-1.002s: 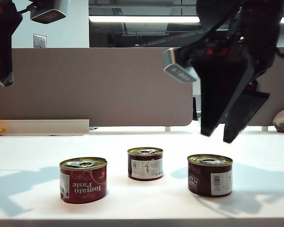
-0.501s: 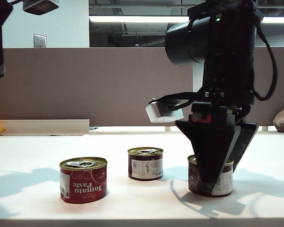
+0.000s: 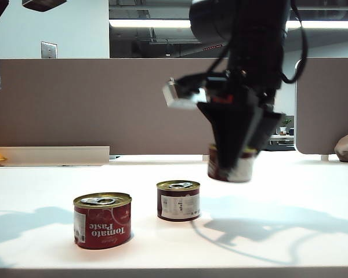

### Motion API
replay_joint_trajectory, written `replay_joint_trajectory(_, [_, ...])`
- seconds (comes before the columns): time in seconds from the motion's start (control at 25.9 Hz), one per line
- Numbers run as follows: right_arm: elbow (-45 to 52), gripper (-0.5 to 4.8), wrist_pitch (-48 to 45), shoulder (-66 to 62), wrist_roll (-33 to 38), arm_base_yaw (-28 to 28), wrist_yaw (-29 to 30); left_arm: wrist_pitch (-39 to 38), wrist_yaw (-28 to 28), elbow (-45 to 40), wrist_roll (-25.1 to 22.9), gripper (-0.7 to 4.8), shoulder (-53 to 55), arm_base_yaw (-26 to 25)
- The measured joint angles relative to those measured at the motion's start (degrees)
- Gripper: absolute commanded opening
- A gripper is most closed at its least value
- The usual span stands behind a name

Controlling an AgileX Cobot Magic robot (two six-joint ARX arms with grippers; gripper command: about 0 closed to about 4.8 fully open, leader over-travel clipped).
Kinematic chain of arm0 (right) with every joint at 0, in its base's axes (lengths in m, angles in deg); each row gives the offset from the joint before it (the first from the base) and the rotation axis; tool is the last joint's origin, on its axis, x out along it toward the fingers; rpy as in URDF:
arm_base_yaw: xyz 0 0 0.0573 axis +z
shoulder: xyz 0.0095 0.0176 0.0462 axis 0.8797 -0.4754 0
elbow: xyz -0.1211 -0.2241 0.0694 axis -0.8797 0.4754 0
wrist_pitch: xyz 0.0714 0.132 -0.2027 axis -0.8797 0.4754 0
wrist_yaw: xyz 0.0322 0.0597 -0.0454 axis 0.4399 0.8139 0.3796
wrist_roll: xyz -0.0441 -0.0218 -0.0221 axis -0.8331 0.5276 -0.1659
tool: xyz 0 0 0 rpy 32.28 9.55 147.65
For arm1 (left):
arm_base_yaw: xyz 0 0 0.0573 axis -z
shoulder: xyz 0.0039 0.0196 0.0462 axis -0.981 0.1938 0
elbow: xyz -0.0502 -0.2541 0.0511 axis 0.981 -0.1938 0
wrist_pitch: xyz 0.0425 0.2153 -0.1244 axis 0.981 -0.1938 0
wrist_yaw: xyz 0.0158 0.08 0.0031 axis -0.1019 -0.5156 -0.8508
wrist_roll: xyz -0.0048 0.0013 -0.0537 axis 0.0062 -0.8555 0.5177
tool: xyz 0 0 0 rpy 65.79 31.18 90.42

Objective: Pick up the cans one by one and stack them together.

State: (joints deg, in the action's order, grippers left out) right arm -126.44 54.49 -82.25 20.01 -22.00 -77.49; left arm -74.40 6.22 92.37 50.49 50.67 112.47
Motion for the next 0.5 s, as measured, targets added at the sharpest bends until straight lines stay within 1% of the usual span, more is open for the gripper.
replay_joint_trajectory(0.12, [-2.7,2.59,-0.3,0.0,0.0,1.2,0.0,0.0,0.0,0.0,0.0,-0.06,0.0,0.0])
replay_joint_trajectory(0.31, [-3.3,2.59,-5.7,-0.5,0.0,4.6,0.2,0.0,0.0,0.0,0.1,-0.06,0.0,0.0])
replay_joint_trajectory(0.5, [-3.4,2.59,-6.5,-3.9,0.0,5.1,0.2,-0.8,0.0,0.0,0.1,-0.06,-0.5,0.0])
